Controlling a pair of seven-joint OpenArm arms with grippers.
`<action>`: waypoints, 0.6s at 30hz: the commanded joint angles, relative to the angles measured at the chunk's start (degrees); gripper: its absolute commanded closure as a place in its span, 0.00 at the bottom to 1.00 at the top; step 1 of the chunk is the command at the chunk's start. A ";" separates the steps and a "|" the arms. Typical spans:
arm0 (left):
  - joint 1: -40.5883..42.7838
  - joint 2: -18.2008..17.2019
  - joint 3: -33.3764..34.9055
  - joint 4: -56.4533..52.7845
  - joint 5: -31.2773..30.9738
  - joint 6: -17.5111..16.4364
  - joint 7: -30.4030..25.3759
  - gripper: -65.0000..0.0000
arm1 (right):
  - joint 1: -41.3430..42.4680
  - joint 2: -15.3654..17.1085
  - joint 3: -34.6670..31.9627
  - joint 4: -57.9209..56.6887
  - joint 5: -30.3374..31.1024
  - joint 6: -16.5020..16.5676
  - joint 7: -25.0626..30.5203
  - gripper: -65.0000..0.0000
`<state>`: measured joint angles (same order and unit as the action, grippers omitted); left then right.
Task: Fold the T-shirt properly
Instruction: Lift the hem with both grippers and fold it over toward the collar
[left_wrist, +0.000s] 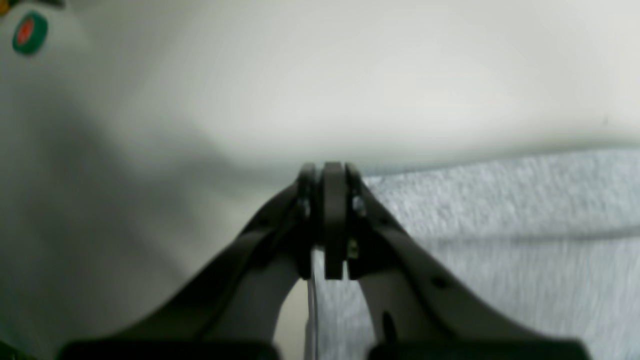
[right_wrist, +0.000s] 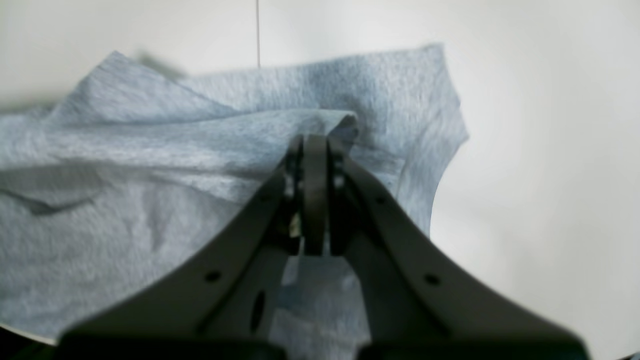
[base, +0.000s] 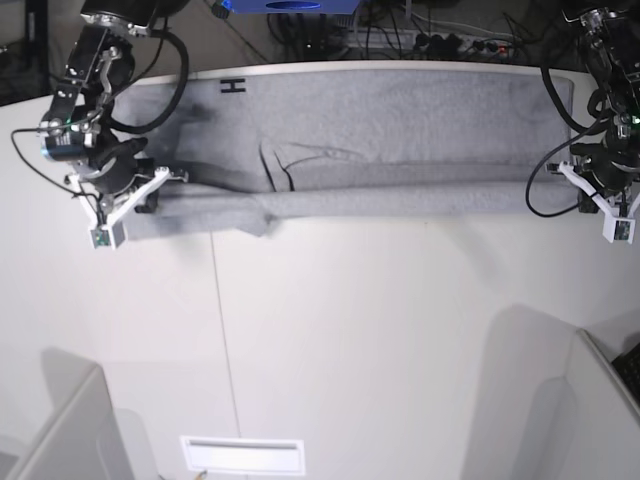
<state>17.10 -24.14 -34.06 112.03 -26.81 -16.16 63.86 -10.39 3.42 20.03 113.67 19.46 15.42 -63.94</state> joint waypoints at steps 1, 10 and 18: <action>0.17 -1.22 -0.44 1.60 0.39 0.12 -0.87 1.00 | -0.38 0.32 0.32 1.19 0.18 -0.08 1.31 1.00; 5.36 -1.22 -0.35 1.86 0.39 0.12 -0.95 1.00 | -3.72 -1.62 7.97 2.16 8.27 1.15 0.87 1.00; 10.90 -1.22 -0.18 2.65 0.39 0.12 -0.87 1.00 | -8.82 0.49 9.73 2.07 15.57 0.98 0.60 1.00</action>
<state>27.90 -24.21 -33.95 113.54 -26.83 -16.12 63.70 -19.38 3.40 29.39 114.76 34.37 16.29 -64.53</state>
